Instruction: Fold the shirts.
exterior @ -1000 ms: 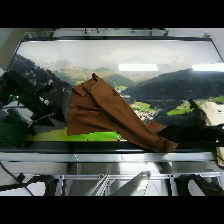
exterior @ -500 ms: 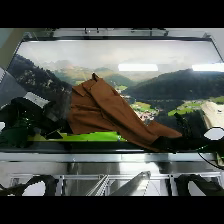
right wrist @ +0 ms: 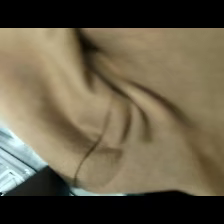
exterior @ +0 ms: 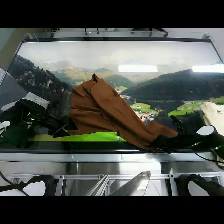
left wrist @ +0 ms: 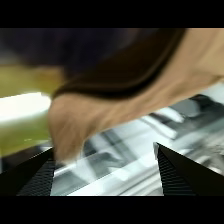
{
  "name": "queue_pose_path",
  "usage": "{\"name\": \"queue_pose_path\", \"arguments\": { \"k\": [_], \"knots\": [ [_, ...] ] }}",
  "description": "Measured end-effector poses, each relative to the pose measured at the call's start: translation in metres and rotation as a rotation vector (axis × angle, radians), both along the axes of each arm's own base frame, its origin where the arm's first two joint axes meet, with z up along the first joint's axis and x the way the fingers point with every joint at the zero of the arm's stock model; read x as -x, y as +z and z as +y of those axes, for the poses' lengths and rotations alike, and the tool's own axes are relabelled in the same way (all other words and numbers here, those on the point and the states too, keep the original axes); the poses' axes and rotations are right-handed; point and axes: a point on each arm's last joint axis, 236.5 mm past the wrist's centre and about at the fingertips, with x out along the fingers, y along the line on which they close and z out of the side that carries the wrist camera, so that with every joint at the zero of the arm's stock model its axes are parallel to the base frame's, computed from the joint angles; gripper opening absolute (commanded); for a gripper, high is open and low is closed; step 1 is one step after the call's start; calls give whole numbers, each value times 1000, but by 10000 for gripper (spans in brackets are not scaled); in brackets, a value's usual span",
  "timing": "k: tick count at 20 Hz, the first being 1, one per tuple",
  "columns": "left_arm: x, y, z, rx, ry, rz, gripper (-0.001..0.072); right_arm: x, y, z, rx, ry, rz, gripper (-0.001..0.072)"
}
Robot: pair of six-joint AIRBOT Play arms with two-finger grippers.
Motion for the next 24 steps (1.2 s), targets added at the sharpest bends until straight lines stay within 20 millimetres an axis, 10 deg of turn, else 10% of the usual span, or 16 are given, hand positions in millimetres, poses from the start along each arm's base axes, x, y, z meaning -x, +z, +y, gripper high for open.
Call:
{"name": "queue_pose_path", "arguments": {
  "k": [2,4,6,11,13,16,19,22,24],
  "knots": [
    [-4,-4,-9,43,-7,24,694,1,-3,4,-6,4,8,146],
    [-4,-5,-18,76,-48,53,429,2,-6,7,3,23,6,39],
    [-12,-13,-24,66,-87,43,2,0,-6,15,-12,26,-2,25],
    [-48,-10,-39,40,-146,-65,12,-28,12,38,-100,4,-114,23],
    [-67,12,-35,30,-164,-140,13,-56,69,61,-288,-21,-208,24],
    [-106,98,-27,39,-159,-366,14,-124,205,56,-547,-108,-548,24],
    [-137,229,-7,-12,-127,-719,16,-175,375,-18,-658,-304,-1050,24],
    [-130,401,18,-112,-54,-1171,17,-155,519,-101,-641,-481,-1498,24],
    [-101,503,42,-242,29,-1449,17,-121,582,-130,-619,-547,-1699,24]
  ]
}}
